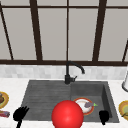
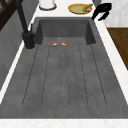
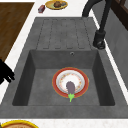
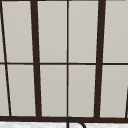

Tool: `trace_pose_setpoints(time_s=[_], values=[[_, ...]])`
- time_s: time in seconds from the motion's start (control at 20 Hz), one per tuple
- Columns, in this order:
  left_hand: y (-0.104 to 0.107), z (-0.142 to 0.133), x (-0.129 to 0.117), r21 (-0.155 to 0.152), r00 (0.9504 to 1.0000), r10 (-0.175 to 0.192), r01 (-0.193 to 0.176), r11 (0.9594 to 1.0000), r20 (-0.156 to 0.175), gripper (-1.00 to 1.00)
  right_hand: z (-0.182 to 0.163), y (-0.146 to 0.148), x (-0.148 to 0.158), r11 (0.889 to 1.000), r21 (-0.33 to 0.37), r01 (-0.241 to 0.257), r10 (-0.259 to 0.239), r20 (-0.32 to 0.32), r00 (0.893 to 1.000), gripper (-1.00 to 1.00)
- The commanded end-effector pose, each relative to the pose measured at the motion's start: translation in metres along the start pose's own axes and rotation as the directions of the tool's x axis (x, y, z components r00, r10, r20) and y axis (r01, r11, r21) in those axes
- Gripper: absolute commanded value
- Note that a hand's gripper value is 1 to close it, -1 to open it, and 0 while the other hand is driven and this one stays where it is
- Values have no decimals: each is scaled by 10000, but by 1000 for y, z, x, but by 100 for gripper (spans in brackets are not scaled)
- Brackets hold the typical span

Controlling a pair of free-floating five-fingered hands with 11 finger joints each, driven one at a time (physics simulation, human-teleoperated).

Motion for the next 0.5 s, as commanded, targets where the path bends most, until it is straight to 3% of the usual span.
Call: trace_pose_setpoints(time_s=[0.0, 0.45], values=[[4, -29, -3, -258, 9998, -176, 174, 9995, -102, -100, 0, 0, 0, 10000, 0, 0, 0, 0, 10000, 0], [17, -91, -34, -233, 10000, 10, -12, 9997, -88, -100, 0, 0, 0, 10000, 0, 0, 0, 0, 10000, 0]])
